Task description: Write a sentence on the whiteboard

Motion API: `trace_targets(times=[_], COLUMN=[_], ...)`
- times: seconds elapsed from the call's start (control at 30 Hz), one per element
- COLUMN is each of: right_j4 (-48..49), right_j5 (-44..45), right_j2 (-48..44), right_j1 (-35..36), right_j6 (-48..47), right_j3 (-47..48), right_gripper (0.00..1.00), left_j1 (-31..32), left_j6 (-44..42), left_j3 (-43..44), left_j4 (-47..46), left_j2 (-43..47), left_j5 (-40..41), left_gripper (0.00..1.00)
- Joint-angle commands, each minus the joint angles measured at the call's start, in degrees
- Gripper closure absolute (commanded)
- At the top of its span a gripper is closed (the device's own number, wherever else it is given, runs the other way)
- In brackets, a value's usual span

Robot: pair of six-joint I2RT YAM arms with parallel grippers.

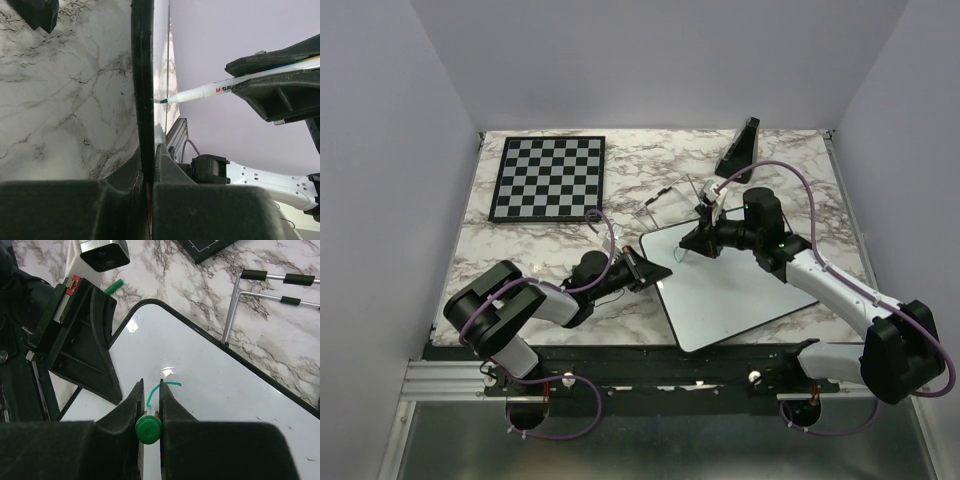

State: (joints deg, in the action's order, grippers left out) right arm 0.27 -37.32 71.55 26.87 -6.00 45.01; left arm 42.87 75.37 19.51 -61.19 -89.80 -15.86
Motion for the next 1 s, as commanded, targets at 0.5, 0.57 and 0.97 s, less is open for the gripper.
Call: trace_targets(times=[0.5, 0.57, 0.97], right_j4=[-0.8, -0.8, -4.75], right_j5=[0.49, 4.96, 6.75], right_j2=[2.28, 2.1, 1.14], right_j1=[0.29, 0.37, 0.29], right_j6=[1.78, 1.78, -0.67], right_j3=[2.36, 2.36, 2.53], right_gripper=[0.99, 0.99, 1.0], left_j1=[0.9, 0.9, 0.9], left_j6=[-4.18, -4.18, -4.18], left_j3=[1.06, 1.06, 1.15], left_j4=[-2.53, -2.53, -2.27], left_j2=[-0.9, -0.82, -0.64], left_j5=[-2.16, -2.16, -2.34], left_gripper=[1.0, 1.0, 1.0])
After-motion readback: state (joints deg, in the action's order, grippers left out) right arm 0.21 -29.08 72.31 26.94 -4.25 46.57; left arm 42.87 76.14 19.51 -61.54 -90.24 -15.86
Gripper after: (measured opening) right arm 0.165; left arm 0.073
